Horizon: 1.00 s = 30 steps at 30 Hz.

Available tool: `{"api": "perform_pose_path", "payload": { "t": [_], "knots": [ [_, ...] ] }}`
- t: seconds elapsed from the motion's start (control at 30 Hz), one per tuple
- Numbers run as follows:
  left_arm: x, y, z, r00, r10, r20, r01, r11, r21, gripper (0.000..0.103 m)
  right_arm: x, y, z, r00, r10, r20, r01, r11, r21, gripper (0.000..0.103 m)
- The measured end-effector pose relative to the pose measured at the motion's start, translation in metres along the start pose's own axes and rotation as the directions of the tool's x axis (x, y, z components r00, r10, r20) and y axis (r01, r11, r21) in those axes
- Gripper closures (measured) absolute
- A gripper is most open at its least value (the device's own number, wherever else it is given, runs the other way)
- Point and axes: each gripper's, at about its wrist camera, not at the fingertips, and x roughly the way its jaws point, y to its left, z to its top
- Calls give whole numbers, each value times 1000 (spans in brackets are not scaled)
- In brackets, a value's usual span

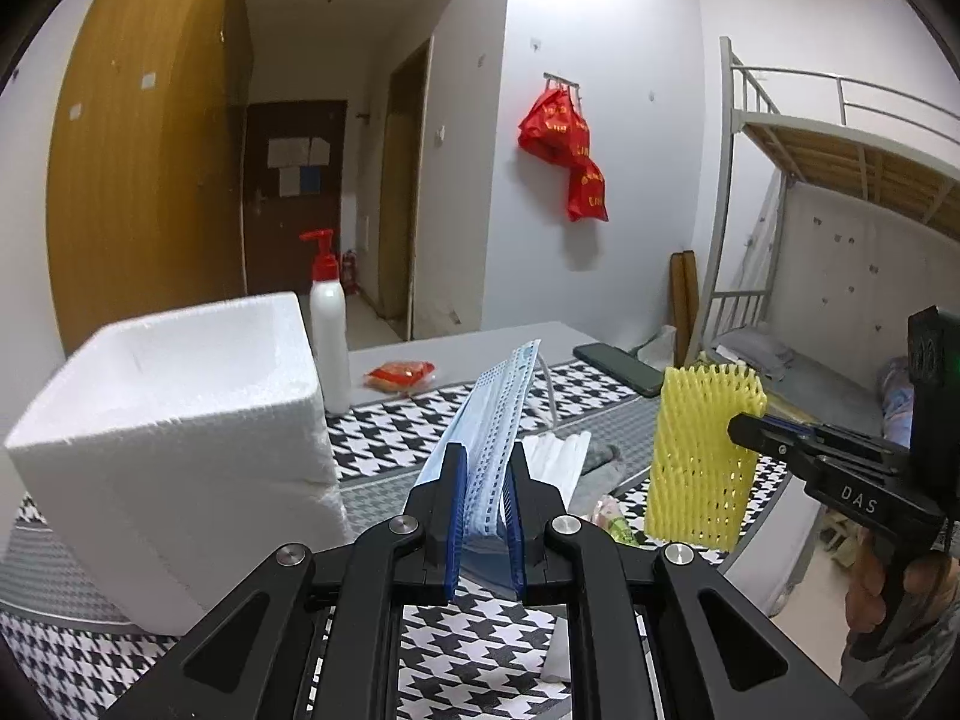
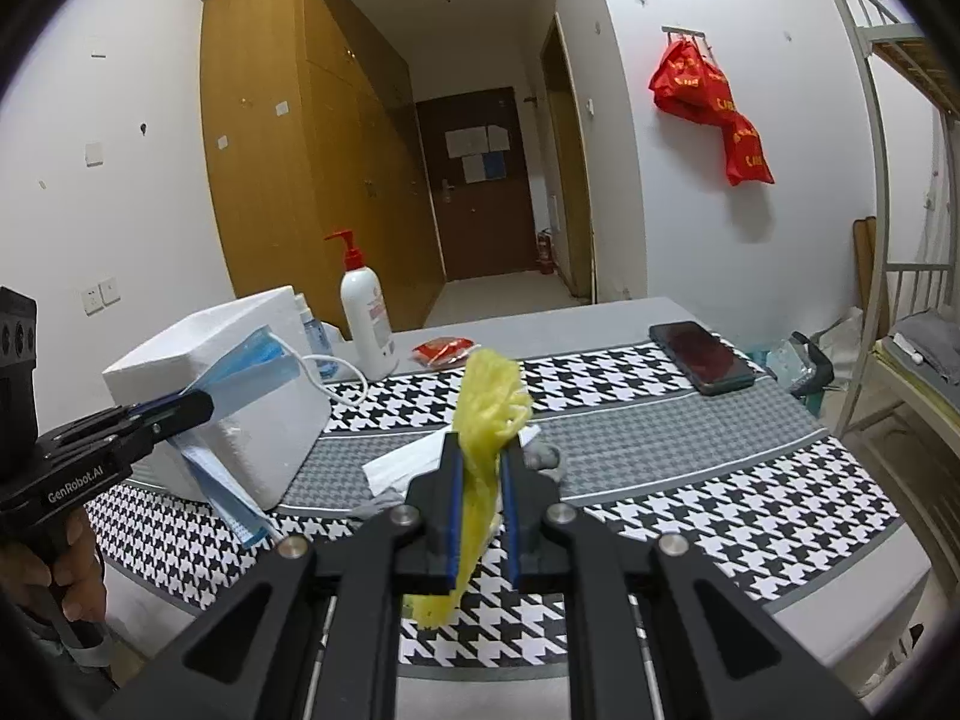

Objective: Organize soft objects
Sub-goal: 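Carry the yellow net over the white foam box and open the right tool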

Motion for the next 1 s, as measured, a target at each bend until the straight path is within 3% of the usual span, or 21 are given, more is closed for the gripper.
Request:
{"api": "perform_pose_path", "payload": {
  "t": [0.33,1.0],
  "knots": [
    [-24,0,11,997,54,51,-55,998,20,90,-24,9,10,998,39,53,-39,999,-2,89],
    [-67,45,20,975,193,107,-188,981,-51,90,-9,53,41,986,150,73,-145,987,-71,89]
  ]
}}
